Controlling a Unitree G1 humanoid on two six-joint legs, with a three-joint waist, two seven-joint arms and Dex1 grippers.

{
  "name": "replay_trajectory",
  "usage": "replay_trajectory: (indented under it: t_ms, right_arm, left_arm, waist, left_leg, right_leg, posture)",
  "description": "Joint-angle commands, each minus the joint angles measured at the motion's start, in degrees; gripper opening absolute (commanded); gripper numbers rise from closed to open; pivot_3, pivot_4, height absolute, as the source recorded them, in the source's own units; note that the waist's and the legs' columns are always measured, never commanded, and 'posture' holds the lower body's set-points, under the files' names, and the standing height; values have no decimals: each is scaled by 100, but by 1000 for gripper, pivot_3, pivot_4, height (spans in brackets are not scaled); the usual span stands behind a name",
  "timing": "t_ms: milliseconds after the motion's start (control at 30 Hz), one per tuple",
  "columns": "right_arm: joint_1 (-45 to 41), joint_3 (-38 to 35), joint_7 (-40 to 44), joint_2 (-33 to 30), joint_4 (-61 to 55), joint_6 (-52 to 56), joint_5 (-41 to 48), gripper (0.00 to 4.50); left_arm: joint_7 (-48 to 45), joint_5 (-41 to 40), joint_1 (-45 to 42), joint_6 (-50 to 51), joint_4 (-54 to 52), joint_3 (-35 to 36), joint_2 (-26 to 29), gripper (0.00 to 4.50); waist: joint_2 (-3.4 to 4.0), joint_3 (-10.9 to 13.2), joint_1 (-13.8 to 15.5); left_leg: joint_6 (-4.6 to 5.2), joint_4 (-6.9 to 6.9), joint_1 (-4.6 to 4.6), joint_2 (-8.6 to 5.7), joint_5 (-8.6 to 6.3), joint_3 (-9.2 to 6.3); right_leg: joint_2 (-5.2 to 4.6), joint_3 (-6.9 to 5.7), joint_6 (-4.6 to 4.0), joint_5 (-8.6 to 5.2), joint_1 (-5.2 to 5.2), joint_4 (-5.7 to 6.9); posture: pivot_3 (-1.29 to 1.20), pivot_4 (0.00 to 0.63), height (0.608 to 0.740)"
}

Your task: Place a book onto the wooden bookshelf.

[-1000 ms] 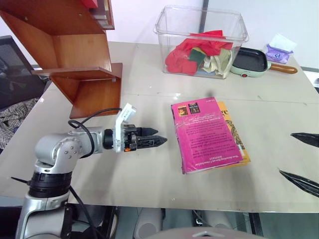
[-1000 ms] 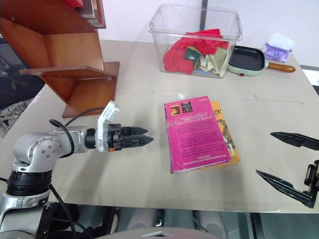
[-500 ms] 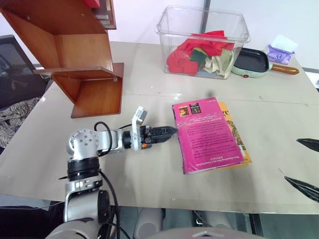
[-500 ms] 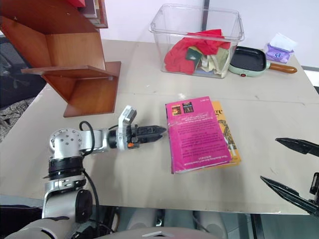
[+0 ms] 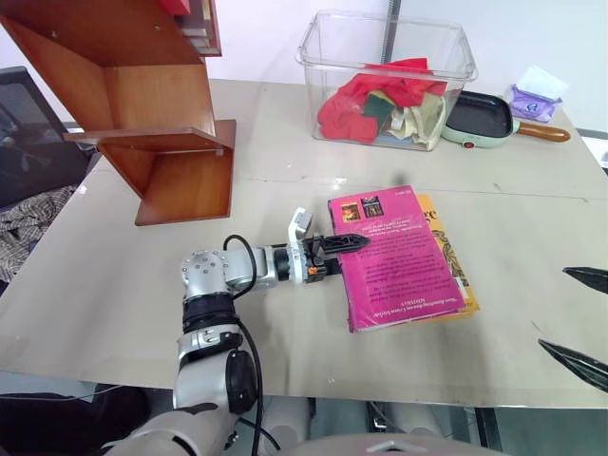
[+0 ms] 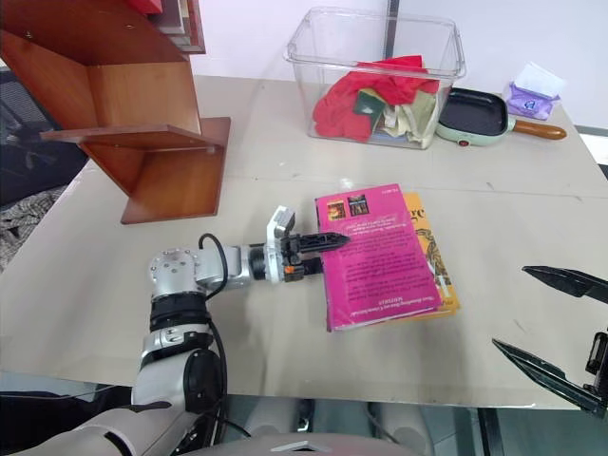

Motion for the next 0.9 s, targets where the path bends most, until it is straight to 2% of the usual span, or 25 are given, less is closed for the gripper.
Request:
replay_trajectory:
  t_ms: [33,100,133,167,233,333,400,733,833,900]
  right_arm:
    - [46,-60,-14,27,-53,-132,10,4463]
    - [77,-67,-24,32,-73,-146,13,4463]
    - [96,-77,-33,30,-84,-149,20,4500]
    - [119,-98,-37,26,-88,-147,23,4500]
    - [150,-116,-49,21,-88,-153,17,4500]
    - [163,-62,-54,34,-59,-195,-30,4500]
    - [131,53,-81,50,-39,-227,-96,4500]
    - [-180,472,-267,-8,25,-271,-172,4500]
    - [-482,641,-386,-57,147,-257,-73,4500]
    - [-824,789,-563,-116,246,-222,47,4500]
  left_arm:
    - [-68,99,65,-145,18,16,-175,4500]
    - [-135,205,110,-213,50,-11,-219,4500]
    - [-181,216,122,-213,53,-8,-222,3990]
    - [-226,222,147,-181,36,9,-181,3729]
    - [-326,232,181,-113,6,39,-86,2888]
    - [-433,264,200,-102,-14,64,1,1302]
    - [-475,233,186,-132,-45,136,38,699]
    - [-750,-195,158,-211,-828,627,730,606]
    - [-946,-276,-126,-443,-1428,709,1311,606]
    - [-1173,-23,-337,-857,-2029,443,1704,606]
  waist:
    - [0,0,0]
    - [0,0,0]
    - [0,0,-1]
    - [0,0,-1]
    - [0,0,-1]
    - [1,-1,-26]
    - [1,-1,-29]
    - [0,0,-72]
    - [-15,9,-67]
    - [-23,15,-64]
  left_leg:
    - [0,0,0,0,0,0]
    - [0,0,1,-1,0,0]
    - [0,0,1,-1,0,-1]
    - [0,0,1,-1,0,-1]
    - [0,-1,1,-1,0,-1]
    - [0,-1,2,0,0,0]
    - [0,-1,3,0,0,-1]
    - [0,-2,0,2,0,-7]
    - [-2,-1,-2,2,1,-12]
    - [-2,-1,-3,2,1,-12]
  right_leg:
    - [0,0,0,0,0,0]
    - [0,0,-2,-1,0,0]
    - [0,0,-2,-1,0,0]
    - [0,0,-2,-1,0,0]
    - [0,0,-3,-1,0,0]
    - [1,1,-5,-3,0,0]
    - [1,1,-8,-5,0,1]
    - [0,-3,-4,-2,-1,1]
    - [0,-7,-4,-2,-2,1]
    - [-1,-6,-4,-2,-2,1]
  posture:
    - [0,150,714]
    - [0,150,714]
    - [0,150,714]
    - [0,150,714]
    - [0,150,714]
    - [0,150,714]
    - [0,150,714]
    - [0,150,714]
    - [0,150,714]
    - [0,150,714]
